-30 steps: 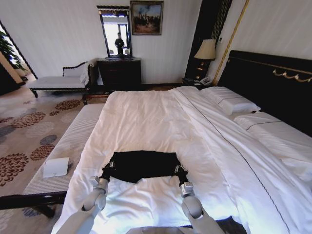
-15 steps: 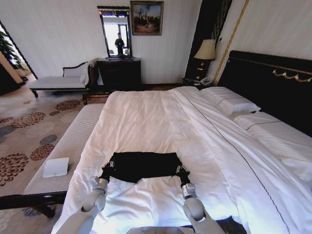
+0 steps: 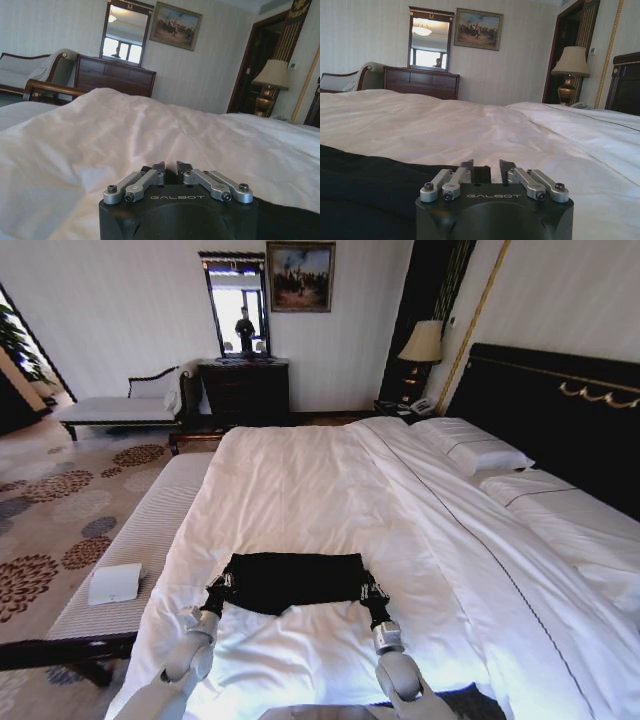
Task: Fold the clothes on the bed.
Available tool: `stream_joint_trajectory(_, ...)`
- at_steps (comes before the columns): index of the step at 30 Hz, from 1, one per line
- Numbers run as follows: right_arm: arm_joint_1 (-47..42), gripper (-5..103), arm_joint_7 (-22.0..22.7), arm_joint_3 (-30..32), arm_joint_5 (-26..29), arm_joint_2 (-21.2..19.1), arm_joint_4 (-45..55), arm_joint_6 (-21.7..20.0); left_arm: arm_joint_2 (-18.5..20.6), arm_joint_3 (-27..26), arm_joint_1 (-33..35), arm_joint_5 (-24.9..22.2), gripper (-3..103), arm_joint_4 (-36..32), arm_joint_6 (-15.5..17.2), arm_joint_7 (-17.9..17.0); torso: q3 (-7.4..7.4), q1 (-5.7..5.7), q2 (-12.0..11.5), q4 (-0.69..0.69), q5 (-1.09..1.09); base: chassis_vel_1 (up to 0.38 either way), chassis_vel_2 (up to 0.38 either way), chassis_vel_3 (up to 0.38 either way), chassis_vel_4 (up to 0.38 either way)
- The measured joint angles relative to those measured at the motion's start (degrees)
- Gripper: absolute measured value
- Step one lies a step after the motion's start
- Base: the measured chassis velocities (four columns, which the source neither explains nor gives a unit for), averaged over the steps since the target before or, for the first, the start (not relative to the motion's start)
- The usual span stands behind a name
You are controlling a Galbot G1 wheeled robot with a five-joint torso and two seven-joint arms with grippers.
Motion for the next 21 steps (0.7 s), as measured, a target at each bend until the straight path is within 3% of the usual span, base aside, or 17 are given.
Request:
stream_joint_trajectory(2, -0.55, 31, 0.00, 0.04, -0.12, -0.05, 0.46, 0.11, -0.08, -0.50, 0.62, 0.05, 19, -0.47, 0.00, 0.13, 0.00, 0.00, 0.00, 0.00, 0.00, 0.000, 0.000, 0.000, 0.000)
stream_joint_trajectory(5, -4.73, 47, -0.05, 0.64, -0.27, -0.68, 4.73, 0.65, -0.23, -4.36, 3.75, 0.32, 36, -3.96, -0.21, 0.43, 0.00, 0.00, 0.00, -0.01, 0.00, 0.000, 0.000, 0.000, 0.000)
stream_joint_trajectory(8, -5.62, 52, -0.06, 1.00, 0.52, -1.20, 6.91, 0.19, 0.09, -5.80, 4.61, 0.09, 41, -5.98, -0.12, 0.44, 0.00, 0.00, 0.00, -0.01, 0.00, 0.000, 0.000, 0.000, 0.000)
stream_joint_trajectory(9, -5.25, 57, -0.01, 1.14, 2.34, -2.35, 9.04, -1.49, 0.83, -6.58, 4.89, -0.04, 52, -8.34, 0.69, 0.16, 0.00, -0.01, 0.00, -0.01, 0.02, 0.000, 0.000, 0.000, 0.000)
stream_joint_trajectory(11, -3.12, 68, 0.53, 0.96, 5.66, -4.35, 10.55, -4.25, 1.61, -5.62, 3.48, 0.34, 57, -9.80, 2.25, -1.13, 0.00, -0.01, 0.01, 0.00, 0.02, 0.000, 0.000, 0.000, 0.000)
stream_joint_trajectory(12, -3.12, 68, 0.53, 0.96, 5.66, -4.35, 10.55, -4.25, 1.61, -5.62, 3.48, 0.34, 57, -9.80, 2.25, -1.13, 0.00, -0.01, 0.01, 0.00, 0.02, 0.000, 0.000, 0.000, 0.000)
stream_joint_trajectory(14, 0.88, 79, 1.43, -0.17, 10.77, -7.79, 10.75, -7.81, 2.61, -2.41, -0.31, 0.70, 68, -9.99, 5.02, -4.24, 0.00, 0.00, 0.00, 0.00, 0.01, 0.000, 0.000, 0.000, 0.000)
stream_joint_trajectory(15, 3.06, 79, 1.55, -0.94, 13.27, -9.53, 10.35, -9.67, 3.00, -0.53, -2.67, 0.71, 74, -9.41, 6.69, -5.52, 0.00, 0.00, 0.00, -0.01, 0.01, 0.000, 0.000, 0.000, 0.000)
stream_joint_trajectory(17, 5.46, 84, 1.61, -1.84, 16.18, -11.25, 9.74, -11.63, 3.47, 1.53, -5.07, 0.58, 74, -8.50, 8.24, -6.57, 0.01, 0.01, 0.00, -0.01, 0.00, 0.000, 0.000, 0.000, 0.000)
stream_joint_trajectory(18, 6.35, 90, 1.61, -2.23, 17.30, -11.77, 9.50, -12.44, 3.70, 2.49, -6.12, 0.38, 79, -8.03, 8.87, -6.85, 0.01, 0.01, 0.00, 0.00, 0.00, 0.000, 0.000, 0.000, 0.000)
stream_joint_trajectory(21, 14.96, 100, 1.26, -6.86, 25.67, -15.15, 7.51, -19.71, 5.98, 11.43, -15.32, -2.99, 94, -3.96, 16.41, -10.21, 0.02, 0.02, -0.01, -0.02, -0.01, 0.000, 0.000, 0.000, 0.000)
